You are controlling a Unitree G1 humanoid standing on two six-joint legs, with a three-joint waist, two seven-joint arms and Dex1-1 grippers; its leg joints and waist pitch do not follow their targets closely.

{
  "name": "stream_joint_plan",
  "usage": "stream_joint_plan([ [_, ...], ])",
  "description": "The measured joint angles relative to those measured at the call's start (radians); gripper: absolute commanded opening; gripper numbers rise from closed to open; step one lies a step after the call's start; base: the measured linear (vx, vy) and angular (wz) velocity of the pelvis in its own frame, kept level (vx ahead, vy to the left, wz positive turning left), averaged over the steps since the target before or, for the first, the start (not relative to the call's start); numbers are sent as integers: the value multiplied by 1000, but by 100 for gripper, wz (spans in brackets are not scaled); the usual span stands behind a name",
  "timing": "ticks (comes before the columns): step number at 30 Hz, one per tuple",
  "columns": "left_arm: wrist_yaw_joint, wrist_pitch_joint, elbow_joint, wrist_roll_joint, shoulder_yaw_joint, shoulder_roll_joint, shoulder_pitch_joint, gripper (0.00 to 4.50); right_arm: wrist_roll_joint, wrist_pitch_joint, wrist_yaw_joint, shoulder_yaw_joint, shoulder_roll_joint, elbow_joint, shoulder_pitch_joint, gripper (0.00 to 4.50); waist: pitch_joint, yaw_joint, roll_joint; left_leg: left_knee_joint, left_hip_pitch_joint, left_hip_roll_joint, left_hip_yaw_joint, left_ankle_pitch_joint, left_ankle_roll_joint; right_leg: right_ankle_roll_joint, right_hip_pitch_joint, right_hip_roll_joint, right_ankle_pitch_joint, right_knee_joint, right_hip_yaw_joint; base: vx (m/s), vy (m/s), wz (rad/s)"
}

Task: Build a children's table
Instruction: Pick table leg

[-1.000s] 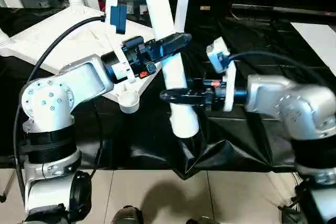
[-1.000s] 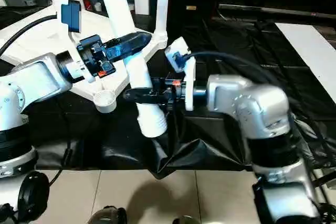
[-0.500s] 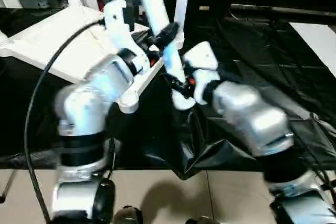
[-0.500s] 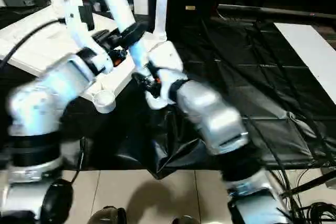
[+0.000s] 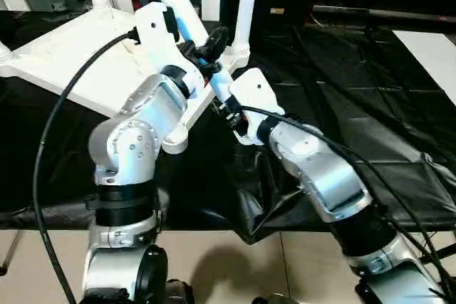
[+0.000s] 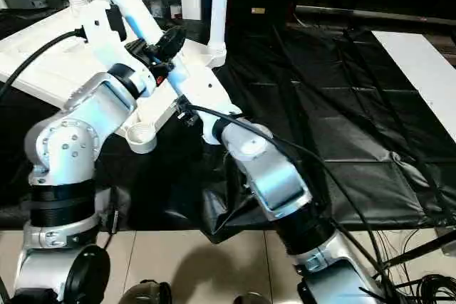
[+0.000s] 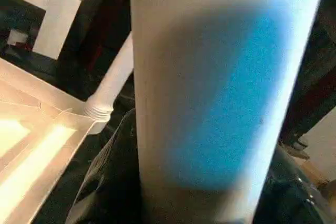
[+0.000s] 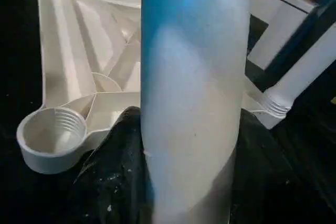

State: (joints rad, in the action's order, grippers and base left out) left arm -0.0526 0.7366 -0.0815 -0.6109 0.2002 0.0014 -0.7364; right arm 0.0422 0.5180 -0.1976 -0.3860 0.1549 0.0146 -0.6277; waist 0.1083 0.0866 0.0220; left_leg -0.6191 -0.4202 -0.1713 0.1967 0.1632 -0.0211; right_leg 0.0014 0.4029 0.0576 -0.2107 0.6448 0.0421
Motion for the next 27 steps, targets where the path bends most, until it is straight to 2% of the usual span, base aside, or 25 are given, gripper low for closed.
stream_joint_plan([
  [3, -1, -7, 0, 1, 1, -2, 0, 184, -7, -7, 4, 0, -6, 3, 0, 184, 0, 0, 0, 0, 0, 0, 0, 0, 0, 0, 0, 0, 0, 0, 0, 0, 0, 0],
  [7, -1, -11, -1, -7, 28, -14, 0, 181, -17, -54, -15, 2, -8, 23, -1, 184, 0, -1, 0, 0, 0, 0, 0, 0, 0, 0, 0, 0, 0, 0, 0, 0, 0, 0],
  [8, -1, -11, -1, -9, 32, -14, 0, 181, -15, -61, -22, 5, -14, 27, -1, 240, 0, -1, 0, 0, 0, 0, 0, 0, 0, 0, 0, 0, 0, 0, 0, 0, 0, 0],
  [12, 5, 0, -2, -46, 64, -4, 0, 180, 94, -47, -69, 99, -61, 17, 0, 267, 0, -2, 0, 0, 0, 0, 0, 0, 0, 0, 0, 0, 0, 0, 0, 0, 0, 0],
  [15, 68, 49, -2, -88, 62, 49, -1, 180, 225, 58, -172, 163, -37, -16, -33, 270, 0, -1, 1, 0, 0, 0, 0, 0, 0, 0, 0, 0, 0, 0, 0, 0, 0, 0],
  [16, 109, 86, -2, -118, 63, 83, -1, 180, 296, 135, -240, 196, 1, -23, -56, 270, 0, 2, 1, 0, 0, 0, 0, 0, 0, 0, 0, 0, 0, 0, 0, 0, 0, 0],
  [19, 186, 161, -1, -182, 71, 132, -9, 180, 407, 266, -387, 233, 102, -52, -85, 270, 0, 5, 2, 0, -1, 0, 0, 0, 0, 0, 0, 0, 0, 0, 0, 0, 0, 0],
  [21, 217, 196, -1, -209, 79, 151, -20, 180, 442, 315, -446, 258, 142, -53, -89, 270, 0, 4, 5, 0, 0, 0, 0, 0, 0, 0, 0, 0, 0, 0, 0, 0, 0, 0],
  [27, 309, 277, 9, -294, 76, 198, -53, 180, 537, 455, -550, 281, 217, -47, -134, 270, 0, 2, 6, 0, 0, 0, 0, 0, 0, 0, 0, 0, 0, 1, 0, 0, 0, 0],
])
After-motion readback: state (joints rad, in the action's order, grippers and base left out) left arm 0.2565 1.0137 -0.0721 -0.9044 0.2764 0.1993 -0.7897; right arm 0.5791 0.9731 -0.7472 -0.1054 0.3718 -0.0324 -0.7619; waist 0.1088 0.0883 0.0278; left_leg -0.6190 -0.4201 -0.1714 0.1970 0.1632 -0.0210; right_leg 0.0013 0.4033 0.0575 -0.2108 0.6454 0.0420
